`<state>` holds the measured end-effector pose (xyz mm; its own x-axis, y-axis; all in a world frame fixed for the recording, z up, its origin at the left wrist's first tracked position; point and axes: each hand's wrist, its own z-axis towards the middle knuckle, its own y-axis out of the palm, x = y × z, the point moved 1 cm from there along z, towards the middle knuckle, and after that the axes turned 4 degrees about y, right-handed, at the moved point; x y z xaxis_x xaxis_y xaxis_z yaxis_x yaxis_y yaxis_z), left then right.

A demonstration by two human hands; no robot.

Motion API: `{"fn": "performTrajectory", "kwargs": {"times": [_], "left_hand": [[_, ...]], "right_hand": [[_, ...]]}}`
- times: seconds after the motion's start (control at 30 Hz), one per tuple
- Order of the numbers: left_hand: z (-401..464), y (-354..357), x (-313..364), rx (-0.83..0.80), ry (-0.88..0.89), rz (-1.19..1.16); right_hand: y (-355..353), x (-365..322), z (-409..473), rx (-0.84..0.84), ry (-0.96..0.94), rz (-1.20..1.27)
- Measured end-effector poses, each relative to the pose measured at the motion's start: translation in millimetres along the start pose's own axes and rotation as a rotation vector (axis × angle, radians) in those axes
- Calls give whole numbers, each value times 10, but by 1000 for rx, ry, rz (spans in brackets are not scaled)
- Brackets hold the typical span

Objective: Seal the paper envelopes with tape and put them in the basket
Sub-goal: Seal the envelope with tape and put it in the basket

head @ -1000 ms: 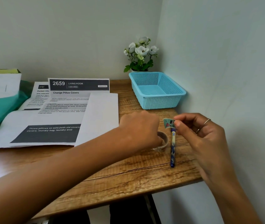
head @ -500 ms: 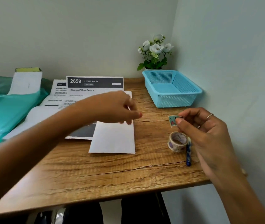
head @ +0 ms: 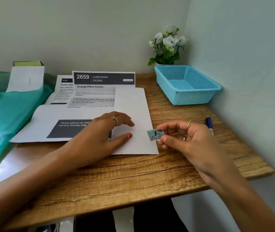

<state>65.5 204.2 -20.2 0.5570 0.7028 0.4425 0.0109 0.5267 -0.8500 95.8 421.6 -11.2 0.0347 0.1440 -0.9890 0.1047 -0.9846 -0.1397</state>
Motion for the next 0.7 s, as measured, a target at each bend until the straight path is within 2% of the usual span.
{"fn": "performTrajectory", "kwargs": {"times": [0.23, 0.7], "left_hand": [[-52, 0, 51, 71, 56, -4], [-110, 65, 13, 37, 61, 22]], "right_hand": [[52, -1, 11, -25, 88, 14], [72, -65, 20, -93, 222, -85]]}}
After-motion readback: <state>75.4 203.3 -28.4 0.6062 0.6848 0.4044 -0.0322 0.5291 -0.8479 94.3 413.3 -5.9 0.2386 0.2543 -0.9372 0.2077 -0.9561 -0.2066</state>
